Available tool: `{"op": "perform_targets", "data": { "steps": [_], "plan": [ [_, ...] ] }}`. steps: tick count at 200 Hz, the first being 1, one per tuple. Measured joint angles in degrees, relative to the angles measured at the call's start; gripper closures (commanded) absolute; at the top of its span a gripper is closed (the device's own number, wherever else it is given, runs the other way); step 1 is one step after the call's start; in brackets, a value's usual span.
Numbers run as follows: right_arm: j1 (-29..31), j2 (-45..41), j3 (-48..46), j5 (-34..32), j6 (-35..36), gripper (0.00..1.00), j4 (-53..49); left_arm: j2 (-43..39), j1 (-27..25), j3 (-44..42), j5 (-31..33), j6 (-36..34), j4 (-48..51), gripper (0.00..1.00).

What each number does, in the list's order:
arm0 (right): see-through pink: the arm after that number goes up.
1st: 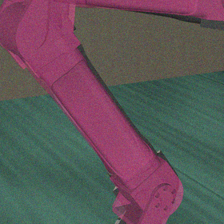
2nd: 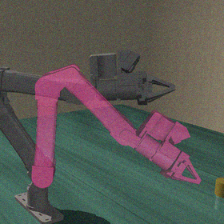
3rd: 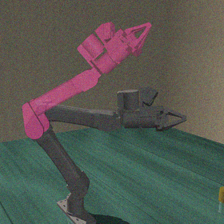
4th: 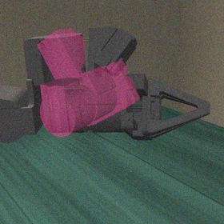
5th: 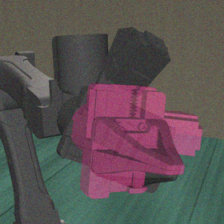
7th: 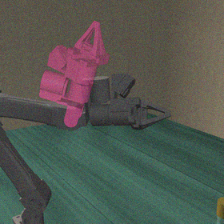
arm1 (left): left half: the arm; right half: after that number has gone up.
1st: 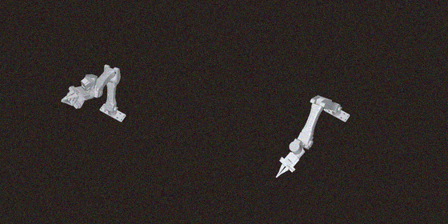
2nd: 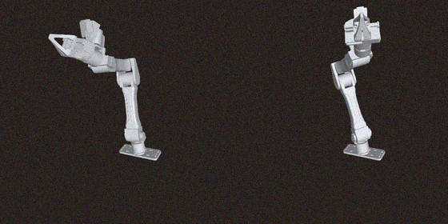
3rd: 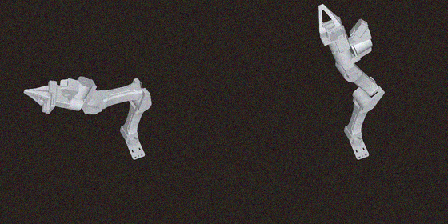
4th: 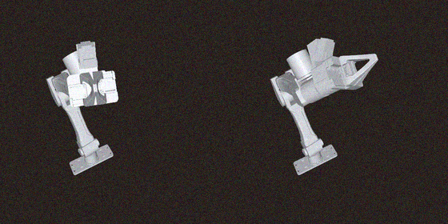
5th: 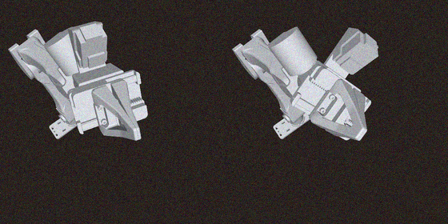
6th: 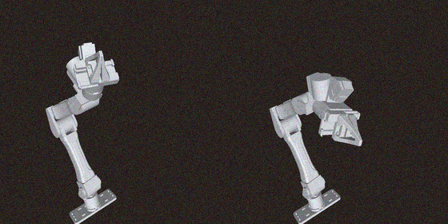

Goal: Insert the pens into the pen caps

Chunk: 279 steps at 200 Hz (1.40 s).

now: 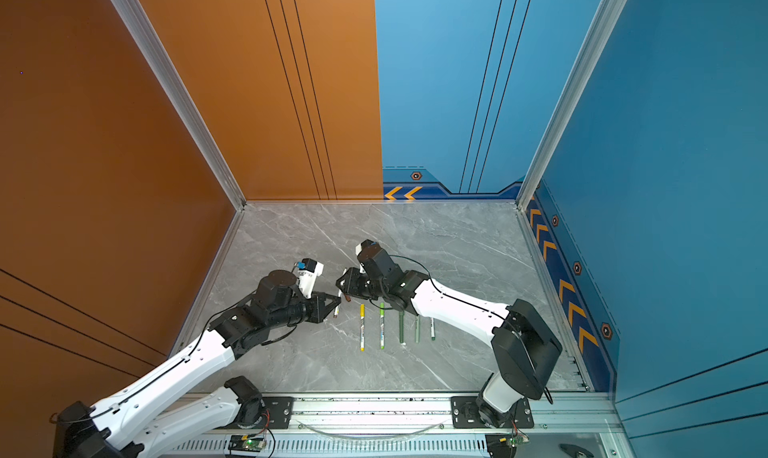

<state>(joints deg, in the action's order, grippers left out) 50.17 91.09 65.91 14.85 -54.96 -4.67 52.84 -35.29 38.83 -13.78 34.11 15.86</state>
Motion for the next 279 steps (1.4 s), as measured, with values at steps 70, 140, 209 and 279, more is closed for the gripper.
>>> {"op": "perform_targets", "data": {
  "steps": [70, 140, 209, 279],
  "plan": [
    [0.09, 0.07, 0.90, 0.09, 1.14, 0.97, 0.02, 0.33, 0.07, -0.02, -0.02, 0.15, -1.14, 0.78],
    [0.37, 0.04, 0.90, -0.02, 1.42, 0.98, 0.02, 0.31, 0.85, -1.36, -0.28, 1.11, -2.38, 0.61],
    [0.94, -0.02, 0.90, 0.00, 1.57, 0.99, 0.44, 0.52, 1.29, -2.45, -1.09, 1.25, -3.82, 0.73],
    [1.31, -0.02, 0.90, 0.00, 1.57, 1.00, 0.83, 0.87, 1.49, -2.95, -1.86, 1.29, -5.29, 0.70]
  ]
}}
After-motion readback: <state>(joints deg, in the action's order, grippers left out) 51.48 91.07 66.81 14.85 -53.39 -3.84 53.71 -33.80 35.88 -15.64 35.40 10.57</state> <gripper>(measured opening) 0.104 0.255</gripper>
